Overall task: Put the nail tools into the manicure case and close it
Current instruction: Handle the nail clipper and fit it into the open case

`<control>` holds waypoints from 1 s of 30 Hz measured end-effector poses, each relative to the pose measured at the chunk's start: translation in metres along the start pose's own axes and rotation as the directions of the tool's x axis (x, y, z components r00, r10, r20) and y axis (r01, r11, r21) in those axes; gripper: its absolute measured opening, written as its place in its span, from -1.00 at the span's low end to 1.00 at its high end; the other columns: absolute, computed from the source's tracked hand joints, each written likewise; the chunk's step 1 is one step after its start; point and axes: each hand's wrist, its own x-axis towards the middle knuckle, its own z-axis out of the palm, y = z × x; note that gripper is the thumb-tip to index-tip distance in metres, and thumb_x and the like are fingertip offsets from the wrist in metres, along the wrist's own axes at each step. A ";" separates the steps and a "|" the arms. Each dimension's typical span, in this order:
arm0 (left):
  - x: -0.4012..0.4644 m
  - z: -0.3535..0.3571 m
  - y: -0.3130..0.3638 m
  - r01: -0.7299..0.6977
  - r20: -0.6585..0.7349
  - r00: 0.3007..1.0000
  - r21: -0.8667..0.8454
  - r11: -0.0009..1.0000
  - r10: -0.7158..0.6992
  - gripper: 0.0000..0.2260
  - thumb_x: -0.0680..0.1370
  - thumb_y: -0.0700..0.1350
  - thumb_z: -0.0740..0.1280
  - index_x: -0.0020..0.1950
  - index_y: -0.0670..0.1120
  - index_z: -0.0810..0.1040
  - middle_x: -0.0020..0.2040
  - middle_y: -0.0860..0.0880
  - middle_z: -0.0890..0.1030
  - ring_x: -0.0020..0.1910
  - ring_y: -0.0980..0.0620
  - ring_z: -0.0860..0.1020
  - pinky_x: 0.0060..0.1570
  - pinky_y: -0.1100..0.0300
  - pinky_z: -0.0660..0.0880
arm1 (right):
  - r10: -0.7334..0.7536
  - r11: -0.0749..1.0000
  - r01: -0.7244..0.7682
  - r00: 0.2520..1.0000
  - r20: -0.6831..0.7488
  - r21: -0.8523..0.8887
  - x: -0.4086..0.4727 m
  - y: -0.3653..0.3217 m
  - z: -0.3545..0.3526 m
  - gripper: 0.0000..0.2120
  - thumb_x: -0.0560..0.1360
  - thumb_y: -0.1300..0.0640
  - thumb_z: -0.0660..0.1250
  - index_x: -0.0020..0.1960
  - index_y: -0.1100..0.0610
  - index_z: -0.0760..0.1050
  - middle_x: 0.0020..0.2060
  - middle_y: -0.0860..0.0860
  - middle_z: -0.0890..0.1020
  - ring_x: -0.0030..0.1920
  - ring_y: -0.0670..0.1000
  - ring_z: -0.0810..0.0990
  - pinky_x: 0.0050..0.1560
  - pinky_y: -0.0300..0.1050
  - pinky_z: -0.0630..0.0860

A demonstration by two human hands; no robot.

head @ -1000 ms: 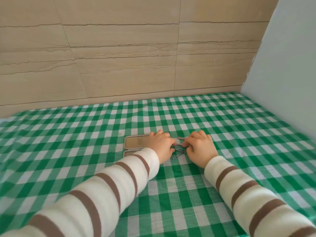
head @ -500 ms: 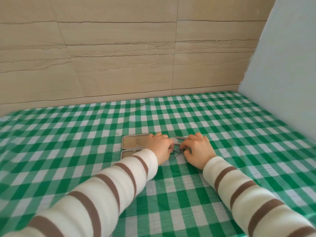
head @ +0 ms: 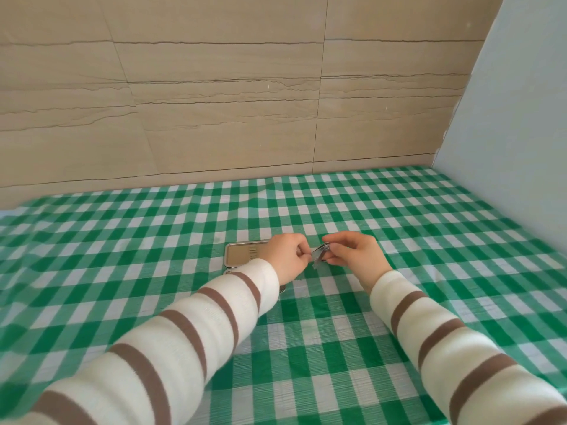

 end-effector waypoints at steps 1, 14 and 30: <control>0.000 -0.002 0.000 0.017 0.007 1.000 -0.042 0.999 -0.017 -0.92 0.44 -0.11 0.35 -0.22 0.04 0.50 -0.22 0.06 0.55 -0.13 0.02 0.56 -0.03 0.12 0.51 | 0.011 0.998 -0.011 1.000 0.006 0.064 0.000 -0.002 0.001 -0.78 0.47 0.37 0.24 -0.13 0.10 0.58 -0.23 0.08 0.65 -0.28 -0.09 0.67 -0.23 -0.33 0.59; -0.011 -0.021 -0.007 0.319 0.342 0.937 -0.754 0.574 -0.071 -0.91 0.43 -0.29 0.38 -0.09 -0.20 0.54 -0.31 -0.07 0.66 -0.41 0.15 0.53 -0.39 0.38 0.48 | 0.028 0.964 -0.060 0.992 0.123 0.261 -0.003 -0.019 0.016 -0.81 0.49 0.36 0.23 -0.01 0.18 0.56 -0.19 0.10 0.64 -0.21 0.00 0.64 -0.15 -0.21 0.59; -0.015 -0.025 -0.020 0.125 -0.054 0.987 -0.343 0.931 -0.153 -0.92 0.43 -0.13 0.38 -0.09 -0.08 0.58 -0.20 0.00 0.64 -0.32 0.13 0.56 -0.23 0.33 0.49 | -0.057 0.960 0.080 0.994 0.090 -0.270 -0.002 -0.022 0.035 -0.88 0.43 0.22 0.35 -0.25 0.05 0.56 -0.40 0.00 0.63 -0.42 -0.10 0.57 -0.38 -0.37 0.51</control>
